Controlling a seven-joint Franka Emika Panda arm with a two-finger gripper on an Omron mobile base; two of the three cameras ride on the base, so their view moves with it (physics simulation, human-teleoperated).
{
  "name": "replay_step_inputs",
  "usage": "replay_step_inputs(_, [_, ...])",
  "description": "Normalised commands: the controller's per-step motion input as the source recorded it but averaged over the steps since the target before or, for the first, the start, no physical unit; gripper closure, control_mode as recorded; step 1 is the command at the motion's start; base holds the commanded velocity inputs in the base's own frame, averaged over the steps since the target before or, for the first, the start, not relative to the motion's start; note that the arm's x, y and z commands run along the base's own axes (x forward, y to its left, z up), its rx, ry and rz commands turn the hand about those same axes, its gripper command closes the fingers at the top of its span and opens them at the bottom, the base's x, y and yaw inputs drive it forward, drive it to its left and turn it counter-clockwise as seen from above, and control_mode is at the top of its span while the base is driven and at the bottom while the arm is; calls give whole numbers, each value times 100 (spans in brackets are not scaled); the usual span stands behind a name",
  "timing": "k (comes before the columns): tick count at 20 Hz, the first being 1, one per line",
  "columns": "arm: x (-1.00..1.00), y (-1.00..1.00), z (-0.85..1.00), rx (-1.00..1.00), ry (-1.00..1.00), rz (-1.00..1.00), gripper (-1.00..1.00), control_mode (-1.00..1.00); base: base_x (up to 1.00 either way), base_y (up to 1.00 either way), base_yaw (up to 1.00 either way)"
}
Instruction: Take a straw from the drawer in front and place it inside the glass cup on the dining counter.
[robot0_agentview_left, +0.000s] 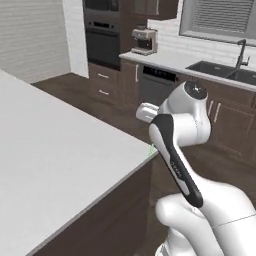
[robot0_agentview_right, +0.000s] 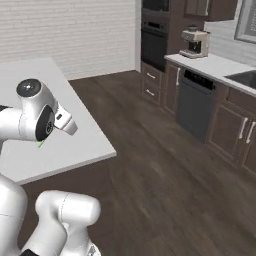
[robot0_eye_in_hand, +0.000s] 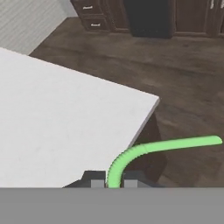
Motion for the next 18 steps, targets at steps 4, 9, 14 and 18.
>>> replay_step_inputs(4, [0, 0, 0, 0, 0, 0, 100, 100, -85, 85, 32])
replay_step_inputs(9, [0, 0, 0, 0, 0, 0, 100, 100, -90, 100, 22])
replay_step_inputs(14, [0, 0, 0, 0, 0, 0, 100, 100, -80, 100, 16])
replay_step_inputs(18, [0, 0, 0, 0, 0, 0, 100, 100, -71, 100, 12])
